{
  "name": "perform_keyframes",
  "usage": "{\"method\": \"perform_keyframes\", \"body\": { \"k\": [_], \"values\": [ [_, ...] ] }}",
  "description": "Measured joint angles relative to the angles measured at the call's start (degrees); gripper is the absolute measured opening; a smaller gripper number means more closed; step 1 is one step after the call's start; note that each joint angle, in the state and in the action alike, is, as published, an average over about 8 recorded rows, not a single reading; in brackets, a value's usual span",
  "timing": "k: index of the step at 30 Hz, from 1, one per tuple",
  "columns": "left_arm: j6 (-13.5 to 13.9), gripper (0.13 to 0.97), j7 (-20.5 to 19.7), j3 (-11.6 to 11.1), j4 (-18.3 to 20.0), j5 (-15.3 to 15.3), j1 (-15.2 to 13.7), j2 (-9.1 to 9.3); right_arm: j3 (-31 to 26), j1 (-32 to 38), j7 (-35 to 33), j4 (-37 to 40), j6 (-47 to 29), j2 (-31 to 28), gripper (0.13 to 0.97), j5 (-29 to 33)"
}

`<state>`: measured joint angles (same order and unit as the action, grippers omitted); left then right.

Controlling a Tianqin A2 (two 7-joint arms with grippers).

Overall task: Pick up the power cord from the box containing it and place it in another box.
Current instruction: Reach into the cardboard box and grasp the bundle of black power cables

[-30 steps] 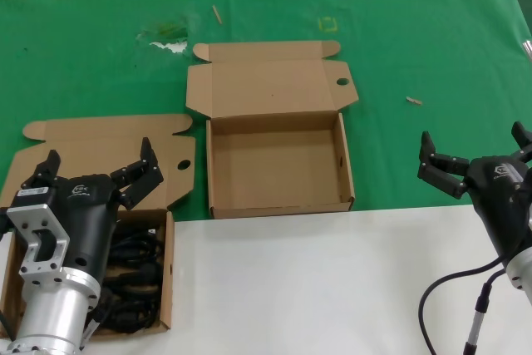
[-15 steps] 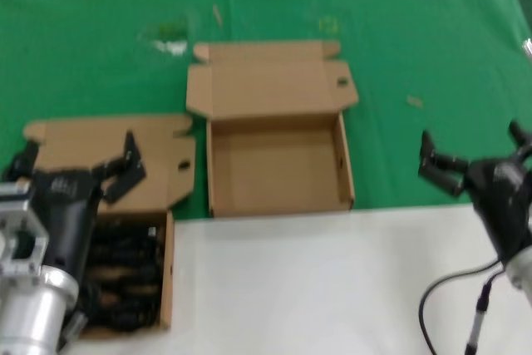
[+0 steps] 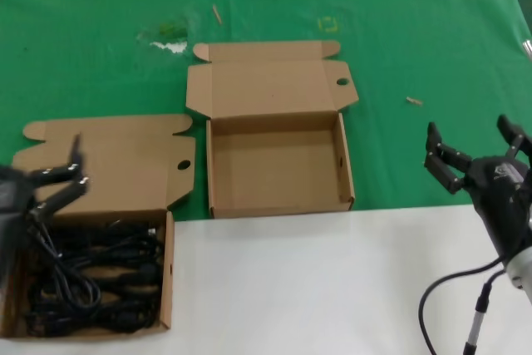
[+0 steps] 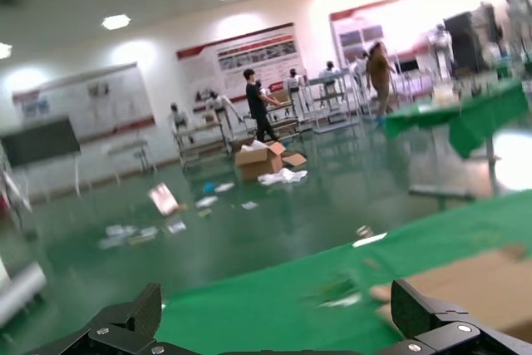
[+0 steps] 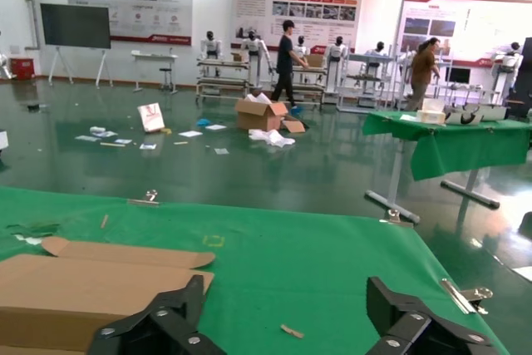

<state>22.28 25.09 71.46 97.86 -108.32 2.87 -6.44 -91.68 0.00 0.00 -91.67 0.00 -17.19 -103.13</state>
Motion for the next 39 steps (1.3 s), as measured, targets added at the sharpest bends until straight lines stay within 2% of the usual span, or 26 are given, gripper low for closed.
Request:
{"method": "perform_keyframes", "body": {
  "k": [4, 8, 12, 15, 19, 23, 27, 30, 33, 36, 39],
  "values": [
    [7.5, 0.966, 9.4, -7.7, -1.3, -2.2, 0.9, 0.14, 0.0, 0.0, 0.0, 0.0, 0.0, 0.0, 0.641, 0.0],
    [12.3, 0.966, 16.4, -13.2, -3.1, -4.1, 1.7, 0.46, 0.0, 0.0, 0.0, 0.0, 0.0, 0.0, 0.641, 0.0],
    [14.4, 0.966, 19.9, -16.0, -4.4, -4.2, 2.9, 1.13, 0.0, 0.0, 0.0, 0.0, 0.0, 0.0, 0.533, 0.0],
    [13.0, 0.966, 18.6, -16.1, -4.9, -3.2, 4.2, 1.79, 0.0, 0.0, 0.0, 0.0, 0.0, 0.0, 0.451, 0.0],
    [6.0, 0.966, 11.0, -13.7, -5.4, -3.6, 6.0, 2.73, 0.0, 0.0, 0.0, 0.0, 0.0, 0.0, 0.383, 0.0],
    [-2.4, 0.966, 0.3, -10.4, -5.5, -6.8, 8.1, 3.69, 0.0, 0.0, 0.0, 0.0, 0.0, 0.0, 0.302, 0.0],
    [-7.8, 0.966, -10.2, -8.6, -4.8, -9.5, 10.1, 4.68, 0.0, 0.0, 0.0, 0.0, 0.0, 0.0, 0.250, 0.0],
    [-9.0, 0.966, -18.2, -8.1, -4.2, -9.9, 11.1, 5.32, 0.0, 0.0, 0.0, 0.0, 0.0, 0.0, 0.214, 0.0],
    [-8.2, 0.966, -26.5, -7.6, -4.0, -8.4, 11.3, 5.75, 0.0, 0.0, 0.0, 0.0, 0.0, 0.0, 0.178, 0.0],
    [-6.0, 0.966, -34.7, -6.8, -3.8, -5.3, 10.9, 5.94, 0.0, 0.0, 0.0, 0.0, 0.0, 0.0, 0.163, 0.0],
    [-3.5, 0.966, -42.7, -5.4, -3.8, -0.9, 10.2, 5.99, 0.0, 0.0, 0.0, 0.0, 0.0, 0.0, 0.152, 0.0]
  ]
}}
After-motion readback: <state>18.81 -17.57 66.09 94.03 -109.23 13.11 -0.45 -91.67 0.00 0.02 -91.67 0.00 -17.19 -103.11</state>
